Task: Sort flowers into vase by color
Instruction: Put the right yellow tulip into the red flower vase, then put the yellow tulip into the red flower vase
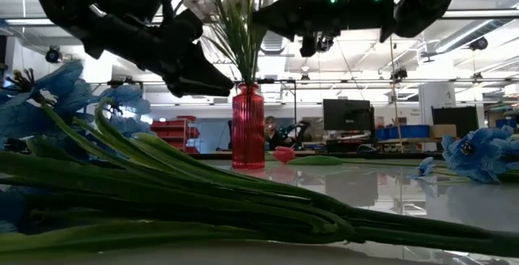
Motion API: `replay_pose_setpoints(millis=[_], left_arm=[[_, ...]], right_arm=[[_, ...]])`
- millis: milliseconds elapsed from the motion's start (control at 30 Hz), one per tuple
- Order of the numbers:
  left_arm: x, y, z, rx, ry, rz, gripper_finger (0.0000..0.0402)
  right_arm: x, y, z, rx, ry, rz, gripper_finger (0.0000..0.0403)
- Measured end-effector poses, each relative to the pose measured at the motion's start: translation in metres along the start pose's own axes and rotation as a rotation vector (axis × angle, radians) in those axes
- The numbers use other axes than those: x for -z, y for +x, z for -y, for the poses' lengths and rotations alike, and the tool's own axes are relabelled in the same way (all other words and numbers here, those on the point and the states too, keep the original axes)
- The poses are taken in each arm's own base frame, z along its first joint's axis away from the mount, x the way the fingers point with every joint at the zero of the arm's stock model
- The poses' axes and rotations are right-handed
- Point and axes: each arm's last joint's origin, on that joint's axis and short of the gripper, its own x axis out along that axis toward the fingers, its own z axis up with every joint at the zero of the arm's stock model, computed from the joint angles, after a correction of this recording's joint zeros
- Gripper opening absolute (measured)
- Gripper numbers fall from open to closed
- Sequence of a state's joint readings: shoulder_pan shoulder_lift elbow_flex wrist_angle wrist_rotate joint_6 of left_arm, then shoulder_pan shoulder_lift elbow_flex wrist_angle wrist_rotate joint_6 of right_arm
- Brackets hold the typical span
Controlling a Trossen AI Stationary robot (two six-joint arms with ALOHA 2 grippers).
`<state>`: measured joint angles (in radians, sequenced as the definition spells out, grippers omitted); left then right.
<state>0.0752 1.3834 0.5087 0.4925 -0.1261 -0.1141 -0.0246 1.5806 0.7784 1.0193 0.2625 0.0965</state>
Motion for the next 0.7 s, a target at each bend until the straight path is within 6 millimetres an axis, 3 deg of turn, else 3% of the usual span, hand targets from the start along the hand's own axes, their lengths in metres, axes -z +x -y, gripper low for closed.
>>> replay_pose_setpoints(millis=[133,267,500,700], left_arm=[[0.0,-0.002,-0.002,-0.008,0.003,-0.012,0.0205],[-0.001,-0.005,-0.004,-0.015,0.019,-0.023,0.0205],[-0.006,-0.01,-0.012,-0.051,0.013,-0.006,0.0205],[-0.006,-0.014,-0.02,-0.085,0.004,-0.023,0.0205]], right_arm=[[0.005,0.0,0.0,0.004,0.006,-0.035,0.0039],[0.003,-0.003,0.001,0.013,0.031,-0.1,0.0094],[-0.024,-0.009,0.0,0.035,0.023,-0.245,0.0192],[-0.06,-0.019,-0.001,0.054,-0.038,-0.454,0.0249]])
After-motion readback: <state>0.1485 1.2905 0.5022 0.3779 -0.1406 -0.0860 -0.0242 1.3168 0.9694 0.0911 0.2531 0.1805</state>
